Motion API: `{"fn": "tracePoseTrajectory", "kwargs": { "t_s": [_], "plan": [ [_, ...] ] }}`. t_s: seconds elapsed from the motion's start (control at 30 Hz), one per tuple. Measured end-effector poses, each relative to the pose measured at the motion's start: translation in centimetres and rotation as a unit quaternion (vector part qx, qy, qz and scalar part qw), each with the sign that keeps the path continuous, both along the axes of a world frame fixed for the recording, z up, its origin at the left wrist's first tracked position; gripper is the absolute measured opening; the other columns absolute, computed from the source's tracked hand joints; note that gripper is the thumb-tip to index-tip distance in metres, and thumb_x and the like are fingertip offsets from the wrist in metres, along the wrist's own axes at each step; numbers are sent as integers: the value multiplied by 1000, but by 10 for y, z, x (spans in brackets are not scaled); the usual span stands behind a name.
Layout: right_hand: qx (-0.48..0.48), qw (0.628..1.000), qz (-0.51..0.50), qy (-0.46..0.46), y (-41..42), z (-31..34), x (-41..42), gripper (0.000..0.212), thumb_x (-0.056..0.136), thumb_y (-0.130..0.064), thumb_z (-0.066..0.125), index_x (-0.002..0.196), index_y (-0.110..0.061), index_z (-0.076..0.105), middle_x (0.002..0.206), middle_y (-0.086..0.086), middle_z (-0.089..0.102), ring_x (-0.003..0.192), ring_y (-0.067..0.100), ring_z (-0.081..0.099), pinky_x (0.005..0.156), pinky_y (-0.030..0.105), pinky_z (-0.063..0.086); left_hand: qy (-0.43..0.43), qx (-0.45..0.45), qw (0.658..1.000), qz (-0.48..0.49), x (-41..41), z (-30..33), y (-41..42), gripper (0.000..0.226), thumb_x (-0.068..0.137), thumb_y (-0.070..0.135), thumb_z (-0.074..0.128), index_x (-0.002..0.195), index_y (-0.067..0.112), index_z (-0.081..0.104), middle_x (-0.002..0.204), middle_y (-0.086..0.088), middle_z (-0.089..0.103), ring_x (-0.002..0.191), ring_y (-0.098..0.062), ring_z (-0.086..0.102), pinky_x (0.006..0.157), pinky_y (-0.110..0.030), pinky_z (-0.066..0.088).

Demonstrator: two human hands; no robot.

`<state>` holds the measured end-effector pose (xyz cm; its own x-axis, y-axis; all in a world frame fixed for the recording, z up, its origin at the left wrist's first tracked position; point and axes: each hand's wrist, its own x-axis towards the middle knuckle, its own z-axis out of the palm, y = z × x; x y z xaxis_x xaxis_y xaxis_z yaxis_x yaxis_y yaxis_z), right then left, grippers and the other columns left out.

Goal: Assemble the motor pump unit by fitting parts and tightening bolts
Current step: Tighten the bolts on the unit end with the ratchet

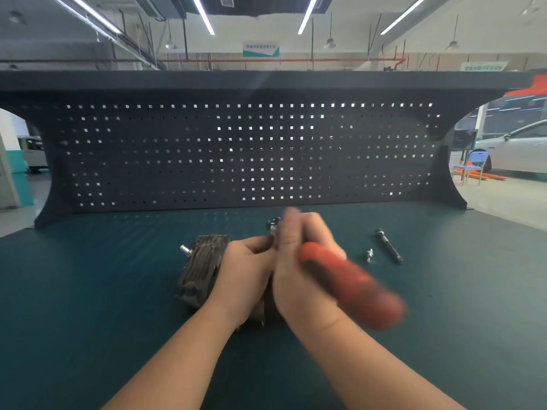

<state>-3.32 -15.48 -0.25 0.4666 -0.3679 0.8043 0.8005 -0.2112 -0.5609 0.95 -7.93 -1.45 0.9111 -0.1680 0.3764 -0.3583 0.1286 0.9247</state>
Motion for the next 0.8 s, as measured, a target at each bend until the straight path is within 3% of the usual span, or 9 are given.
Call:
{"fn": "tracePoseTrajectory", "kwargs": {
  "t_s": [0.07, 0.1, 0.17, 0.23, 0.33, 0.4, 0.5, 0.67, 0.8],
  "plan": [
    [157, 984, 83, 21, -11, 7, 6, 35, 90, -41, 45, 62, -20, 49, 53, -2, 52, 46, 6, 46, 46, 17, 38, -28, 5, 999, -14, 1, -1, 4, 44, 64, 46, 79, 80, 4, 75, 80, -9, 72, 75, -19, 63, 71, -38, 52],
    [225, 965, 130, 31, -21, 10, 11, 33, 92, -34, 46, 62, -22, 48, 51, -2, 51, 41, 11, 41, 42, 19, 35, -35, 12, 999, -12, 3, -2, 4, 36, 69, 42, 80, 84, 9, 77, 85, -10, 75, 79, -21, 67, 77, -42, 54],
    [343, 904, 236, 99, -40, 16, 21, 29, 96, -27, 47, 68, -18, 47, 50, 1, 50, 34, 14, 30, 38, 19, 27, -47, 34, 998, -13, 5, -3, 5, 24, 72, 39, 79, 85, 20, 80, 87, -6, 77, 85, -18, 71, 86, -41, 55],
    [394, 854, 306, 148, -49, 18, 30, 31, 99, -30, 46, 72, -15, 46, 49, 2, 47, 33, 13, 25, 38, 20, 23, -45, 44, 998, -28, 5, -1, 6, 24, 71, 40, 74, 85, 22, 80, 87, -4, 77, 88, -16, 72, 90, -40, 54],
    [303, 910, 255, 119, -49, 18, 34, 34, 101, -33, 42, 72, -15, 47, 49, 1, 46, 34, 12, 26, 40, 21, 23, -17, 70, 995, -67, 4, 4, 14, 23, 73, 33, 75, 89, 18, 79, 93, -5, 77, 91, -18, 72, 87, -36, 57],
    [247, 939, 221, 92, -46, 18, 32, 37, 101, -34, 42, 68, -18, 50, 50, 2, 46, 36, 13, 29, 40, 21, 24, -33, 155, 985, -66, 1, 7, 21, 19, 74, 26, 80, 91, 20, 76, 93, 4, 77, 89, -9, 72, 75, -19, 56],
    [238, 933, 257, 84, -47, 17, 27, 38, 100, -34, 44, 65, -18, 51, 50, 1, 46, 37, 12, 29, 42, 21, 23, -55, 294, 954, -38, -4, 11, 22, 31, 67, 26, 88, 93, 29, 71, 90, 20, 74, 84, 5, 68, 71, -8, 50],
    [216, 889, 386, 122, -53, 23, 22, 45, 88, -42, 54, 52, -15, 54, 50, 1, 42, 37, 12, 24, 42, 20, 26, -79, 356, 931, 8, -2, 11, 20, 38, 67, 34, 87, 99, 34, 67, 98, 21, 71, 93, 9, 62, 90, -19, 49],
    [205, 921, 306, 122, -51, 22, 26, 59, 99, -46, 40, 48, -21, 54, 49, -1, 44, 38, 13, 29, 43, 22, 27, -89, 407, 909, 31, -2, 8, 16, 41, 64, 52, 82, 96, 44, 58, 96, 29, 66, 92, 13, 59, 83, -16, 46]
  ]
}}
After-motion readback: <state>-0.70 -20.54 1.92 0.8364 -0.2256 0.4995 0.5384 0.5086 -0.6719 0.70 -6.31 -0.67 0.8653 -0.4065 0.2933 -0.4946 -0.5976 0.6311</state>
